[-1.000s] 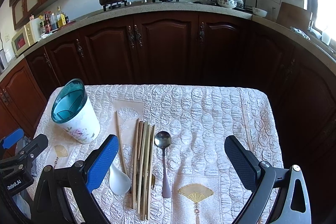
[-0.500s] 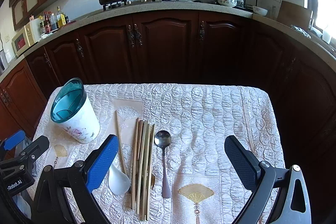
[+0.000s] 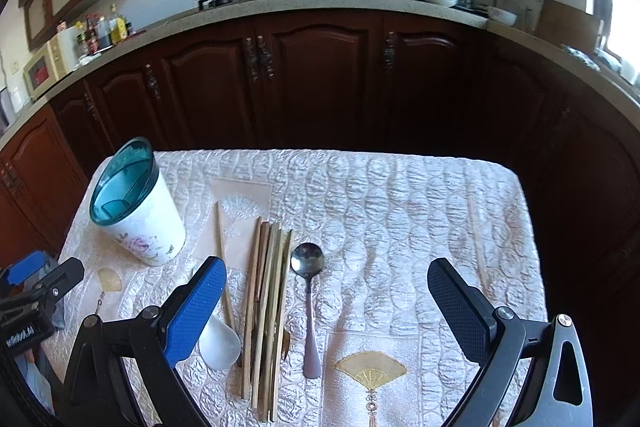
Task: Organize utensils
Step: 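Grasp the white ceramic spoon with the left tool while the right tool grasps a chopstick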
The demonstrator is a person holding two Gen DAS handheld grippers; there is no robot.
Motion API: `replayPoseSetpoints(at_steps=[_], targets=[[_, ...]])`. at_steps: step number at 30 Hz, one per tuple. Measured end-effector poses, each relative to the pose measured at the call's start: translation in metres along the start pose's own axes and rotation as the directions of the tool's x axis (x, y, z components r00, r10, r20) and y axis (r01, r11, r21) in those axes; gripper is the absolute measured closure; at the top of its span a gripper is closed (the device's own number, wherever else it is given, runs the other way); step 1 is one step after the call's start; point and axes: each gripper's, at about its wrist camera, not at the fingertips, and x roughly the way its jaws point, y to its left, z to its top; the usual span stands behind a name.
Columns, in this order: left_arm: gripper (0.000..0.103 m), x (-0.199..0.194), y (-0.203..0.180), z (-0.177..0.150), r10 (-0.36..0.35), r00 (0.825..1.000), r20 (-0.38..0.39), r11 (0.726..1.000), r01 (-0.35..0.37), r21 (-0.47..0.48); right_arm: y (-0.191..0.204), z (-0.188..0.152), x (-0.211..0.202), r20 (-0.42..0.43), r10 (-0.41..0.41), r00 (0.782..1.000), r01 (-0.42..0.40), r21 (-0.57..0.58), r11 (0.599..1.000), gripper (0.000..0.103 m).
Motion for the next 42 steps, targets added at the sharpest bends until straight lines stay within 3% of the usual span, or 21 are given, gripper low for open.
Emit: replayPoseSetpoints(at_steps=[2,4,7,9,15,21,31,35,38,42], targets=[[0.006,0.008,0.003,-0.002,-0.004,1.0,-0.03,1.0,0.004,-0.007,-0.001,-0.001,0.008,-0.017,0.034,0.999,-0.035,-0.005,0.999,0.002],[0.014,0.021,0.004,-0.005,-0.031,0.997,-0.073,0.999,0.031,-0.013,-0.002,-0.002,0.019,-0.042,0.069,0.997,-0.069,-0.009,0.998,0.003],[0.022,0.04,0.003,-0.01,-0.071,0.987,-0.145,0.997,0.065,-0.042,-0.003,-0.006,0.037,-0.077,0.102,0.992,-0.103,-0.013,0.995,0.013],[0.027,0.054,-0.001,-0.014,-0.088,0.979,-0.182,0.995,0.08,-0.051,-0.004,-0.007,0.05,-0.102,0.133,0.986,-0.135,-0.006,0.991,0.024],[0.029,0.083,-0.02,-0.01,-0.097,0.971,-0.219,0.995,0.091,-0.035,-0.002,-0.007,0.091,-0.195,0.234,0.952,-0.235,0.02,0.972,0.055],[0.036,0.111,-0.032,-0.007,-0.069,0.963,-0.26,0.998,0.066,-0.019,0.017,-0.007,0.137,-0.289,0.296,0.91,-0.303,0.023,0.953,0.076],[0.042,0.146,-0.045,-0.008,-0.076,0.948,-0.309,0.997,0.069,-0.033,0.024,0.003,0.191,-0.363,0.317,0.876,-0.318,0.06,0.946,0.089],[0.061,0.154,-0.049,-0.003,-0.099,0.945,-0.312,0.995,0.091,-0.042,0.026,0.008,0.205,-0.372,0.333,0.866,-0.326,0.084,0.942,0.091],[0.086,0.156,-0.051,-0.002,-0.103,0.942,-0.319,0.995,0.098,-0.033,0.024,0.012,0.208,-0.376,0.349,0.859,-0.336,0.102,0.936,0.095],[0.097,0.151,-0.05,-0.002,-0.124,0.942,-0.313,0.992,0.121,-0.029,0.014,0.011,0.195,-0.363,0.36,0.86,-0.349,0.098,0.932,0.096]])
